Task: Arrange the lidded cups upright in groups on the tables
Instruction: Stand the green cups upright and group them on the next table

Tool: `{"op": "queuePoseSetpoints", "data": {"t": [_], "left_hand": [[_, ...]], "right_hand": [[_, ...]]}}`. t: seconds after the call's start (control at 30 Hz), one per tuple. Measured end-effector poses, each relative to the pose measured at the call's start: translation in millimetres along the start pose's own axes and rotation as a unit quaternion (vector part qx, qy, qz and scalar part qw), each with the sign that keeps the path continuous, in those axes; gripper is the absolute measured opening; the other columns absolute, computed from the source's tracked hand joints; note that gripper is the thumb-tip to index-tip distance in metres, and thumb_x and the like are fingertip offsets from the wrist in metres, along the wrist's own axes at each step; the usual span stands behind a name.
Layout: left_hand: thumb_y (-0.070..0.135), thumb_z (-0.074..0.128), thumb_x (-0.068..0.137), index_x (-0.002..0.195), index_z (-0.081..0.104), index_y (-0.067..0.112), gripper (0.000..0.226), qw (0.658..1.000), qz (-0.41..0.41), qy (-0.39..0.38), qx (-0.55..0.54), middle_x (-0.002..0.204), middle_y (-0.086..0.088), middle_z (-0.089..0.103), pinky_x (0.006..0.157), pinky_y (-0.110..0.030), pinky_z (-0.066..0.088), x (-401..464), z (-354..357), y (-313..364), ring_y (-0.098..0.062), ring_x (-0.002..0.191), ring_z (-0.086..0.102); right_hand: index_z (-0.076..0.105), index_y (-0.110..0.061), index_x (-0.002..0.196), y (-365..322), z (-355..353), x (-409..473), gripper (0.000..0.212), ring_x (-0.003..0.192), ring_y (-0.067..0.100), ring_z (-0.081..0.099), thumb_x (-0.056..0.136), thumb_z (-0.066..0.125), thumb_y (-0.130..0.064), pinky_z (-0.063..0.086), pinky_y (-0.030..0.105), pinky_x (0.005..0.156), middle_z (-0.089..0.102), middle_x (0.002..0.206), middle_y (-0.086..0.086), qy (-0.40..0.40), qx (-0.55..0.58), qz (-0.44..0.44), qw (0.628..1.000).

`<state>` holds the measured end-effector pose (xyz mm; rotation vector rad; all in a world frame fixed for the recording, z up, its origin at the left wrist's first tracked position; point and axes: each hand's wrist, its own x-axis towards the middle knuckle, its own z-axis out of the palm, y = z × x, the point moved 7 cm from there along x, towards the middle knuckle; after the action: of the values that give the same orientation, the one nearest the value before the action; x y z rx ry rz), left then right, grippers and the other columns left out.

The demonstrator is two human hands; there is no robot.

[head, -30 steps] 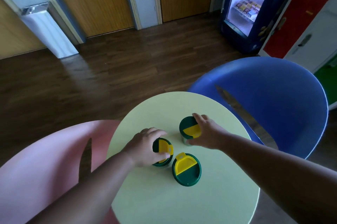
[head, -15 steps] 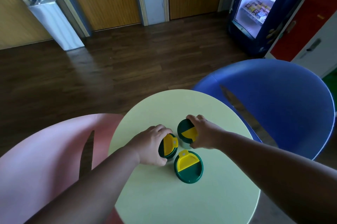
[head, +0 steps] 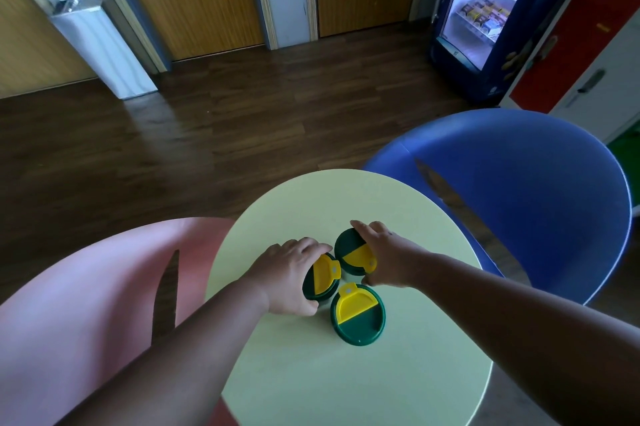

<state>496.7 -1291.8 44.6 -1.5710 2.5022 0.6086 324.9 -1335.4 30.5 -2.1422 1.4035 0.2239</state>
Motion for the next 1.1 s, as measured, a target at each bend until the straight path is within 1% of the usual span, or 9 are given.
{"op": "queuePoseSetpoints", "data": {"t": [0.1,0.23,0.3,0.37,0.47,0.6,0.67,0.77,1.1], "left_hand": [[0.050,0.069,0.070,0.148,0.023,0.037,0.091,0.999,-0.009,0.002,-0.030,0.149,0.011,0.029,0.104,-0.032,0.042,-2.8,1.6,-2.5,-0.016,0.129,0.044],[0.051,0.069,0.070,0.146,0.026,0.034,0.089,0.999,-0.006,0.015,-0.030,0.148,0.010,0.031,0.104,-0.033,0.041,-4.8,5.3,-4.4,-0.018,0.129,0.046],[0.055,0.067,0.070,0.147,0.024,0.035,0.091,0.999,0.002,0.031,-0.010,0.152,0.010,0.029,0.107,-0.035,0.037,-7.7,2.5,-1.8,-0.017,0.134,0.040],[0.059,0.065,0.071,0.148,0.027,0.033,0.090,0.998,0.008,0.068,-0.005,0.152,0.009,0.030,0.110,-0.035,0.032,-14.7,-5.4,5.6,-0.015,0.139,0.034],[0.067,0.065,0.068,0.138,0.048,0.028,0.081,0.984,0.065,0.165,0.003,0.138,0.006,0.047,0.100,-0.039,0.040,-32.7,-16.4,28.0,-0.018,0.127,0.048],[0.085,0.057,0.057,0.137,0.049,0.028,0.099,0.983,0.069,0.160,0.065,0.138,0.003,0.051,0.098,-0.041,0.036,-41.3,1.1,42.8,-0.019,0.126,0.047],[0.086,0.058,0.052,0.136,0.049,0.028,0.103,0.984,0.048,0.148,0.080,0.139,0.002,0.050,0.099,-0.041,0.031,-39.4,7.4,41.8,-0.021,0.129,0.047],[0.084,0.063,0.049,0.126,0.054,0.029,0.095,0.985,0.028,0.153,0.077,0.139,0.002,0.050,0.098,-0.042,0.034,-34.4,6.1,40.5,-0.022,0.128,0.047],[0.079,0.064,0.050,0.109,0.062,0.034,0.074,0.982,0.041,0.150,0.103,0.145,0.005,0.044,0.097,-0.043,0.033,-20.5,-1.6,50.1,-0.019,0.131,0.043]], "right_hand": [[0.003,-0.026,0.157,2.0,-4.0,-12.0,0.109,0.128,0.028,0.043,0.077,0.077,-0.030,0.049,0.039,0.097,0.032,0.146,0.007,0.018,0.042,0.014,0.999],[0.035,-0.019,0.148,-12.0,-20.9,-50.8,0.073,0.132,0.022,0.039,0.082,0.066,-0.025,0.044,0.031,0.102,0.040,0.143,0.003,0.161,0.089,-0.028,0.983],[0.045,-0.019,0.138,-21.1,-16.1,-70.1,0.063,0.126,0.020,0.042,0.080,0.065,-0.031,0.045,0.032,0.101,0.045,0.134,0.001,0.183,0.083,-0.056,0.978],[0.046,-0.021,0.134,-21.7,-3.3,-82.5,0.059,0.122,0.017,0.043,0.081,0.065,-0.039,0.046,0.033,0.099,0.047,0.130,-0.002,0.171,0.089,-0.026,0.981],[0.045,-0.023,0.132,-13.1,21.1,-88.4,0.056,0.108,0.015,0.052,0.084,0.065,-0.045,0.048,0.030,0.089,0.051,0.125,-0.004,0.117,0.149,0.074,0.979],[0.051,-0.021,0.123,-4.1,43.8,-86.4,0.040,0.089,0.018,0.060,0.089,0.058,-0.041,0.050,0.031,0.075,0.063,0.113,-0.001,0.051,0.196,0.161,0.966],[0.056,-0.022,0.120,-2.4,47.3,-84.5,0.033,0.089,0.019,0.063,0.091,0.056,-0.038,0.053,0.032,0.076,0.066,0.110,0.000,0.041,0.208,0.172,0.962],[0.059,-0.022,0.118,0.4,48.0,-82.0,0.029,0.090,0.019,0.062,0.091,0.055,-0.031,0.053,0.032,0.077,0.067,0.107,-0.002,0.040,0.216,0.178,0.959],[0.059,-0.021,0.120,6.6,42.6,-75.7,0.034,0.098,0.021,0.059,0.088,0.048,-0.019,0.052,0.034,0.084,0.063,0.113,0.001,0.037,0.198,0.144,0.969]]}}
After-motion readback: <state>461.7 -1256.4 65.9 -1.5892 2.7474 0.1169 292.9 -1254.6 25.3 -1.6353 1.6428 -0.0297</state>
